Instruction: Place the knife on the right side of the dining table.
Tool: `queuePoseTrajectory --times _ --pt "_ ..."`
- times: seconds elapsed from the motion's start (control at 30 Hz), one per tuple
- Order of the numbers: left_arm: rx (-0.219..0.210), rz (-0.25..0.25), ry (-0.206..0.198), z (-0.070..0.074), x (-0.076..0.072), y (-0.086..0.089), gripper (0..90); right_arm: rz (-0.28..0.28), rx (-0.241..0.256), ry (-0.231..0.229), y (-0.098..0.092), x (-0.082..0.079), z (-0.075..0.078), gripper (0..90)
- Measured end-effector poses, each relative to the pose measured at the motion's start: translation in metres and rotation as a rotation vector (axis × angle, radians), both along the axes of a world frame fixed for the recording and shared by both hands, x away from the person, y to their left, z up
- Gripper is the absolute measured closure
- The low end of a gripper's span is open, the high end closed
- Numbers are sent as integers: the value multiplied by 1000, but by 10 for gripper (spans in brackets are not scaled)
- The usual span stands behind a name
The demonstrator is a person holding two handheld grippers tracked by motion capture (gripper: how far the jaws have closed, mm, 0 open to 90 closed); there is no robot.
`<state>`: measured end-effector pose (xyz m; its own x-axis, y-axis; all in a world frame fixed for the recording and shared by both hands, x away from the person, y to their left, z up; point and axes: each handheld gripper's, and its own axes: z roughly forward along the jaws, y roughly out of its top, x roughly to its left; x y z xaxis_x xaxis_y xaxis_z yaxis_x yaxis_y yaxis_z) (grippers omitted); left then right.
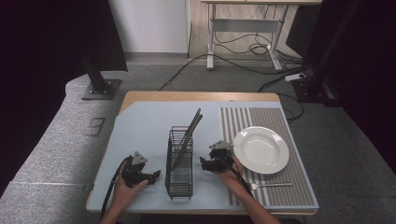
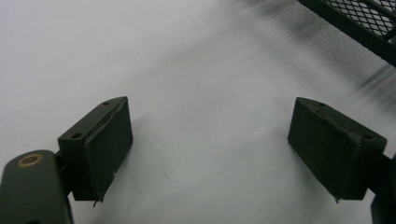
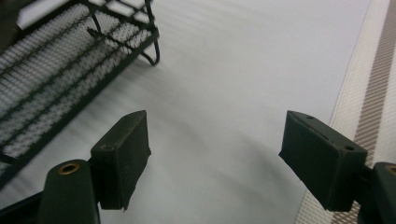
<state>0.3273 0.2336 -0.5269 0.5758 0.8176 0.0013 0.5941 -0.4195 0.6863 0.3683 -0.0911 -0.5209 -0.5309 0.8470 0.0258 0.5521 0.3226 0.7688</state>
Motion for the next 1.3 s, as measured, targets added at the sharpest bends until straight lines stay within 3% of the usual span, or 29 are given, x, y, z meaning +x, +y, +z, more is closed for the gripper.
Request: queuePoseTrajectory --times 0.13,0.37,0.4,0.47,0.53,0.57,0.63,0.73,1.1,1.3 --pt "0 0 0 0 0 0 132 2 31 -6 -4 -2 8 227" --pt "-1 0 0 0 0 0 132 25 129 -64 -13 -7 47 226" --pt "-1 0 0 0 0 0 132 25 129 -64 -13 -7 47 226" --pt "0 1 0 0 0 0 132 23 161 -98 -13 -1 68 226" --pt "0 1 0 0 0 0 132 23 167 -105 -13 1 73 227" --pt "-1 1 0 0 0 0 132 29 180 -124 -12 6 87 232" --pt "-1 1 0 0 0 0 132 33 180 -132 -11 7 92 232" --pt "-1 1 0 0 0 0 132 54 214 -150 -4 16 113 232" --pt "-2 1 0 0 0 0 132 73 213 -214 21 45 137 236" --pt "-1 0 1 0 0 0 132 135 191 -197 38 56 138 263"
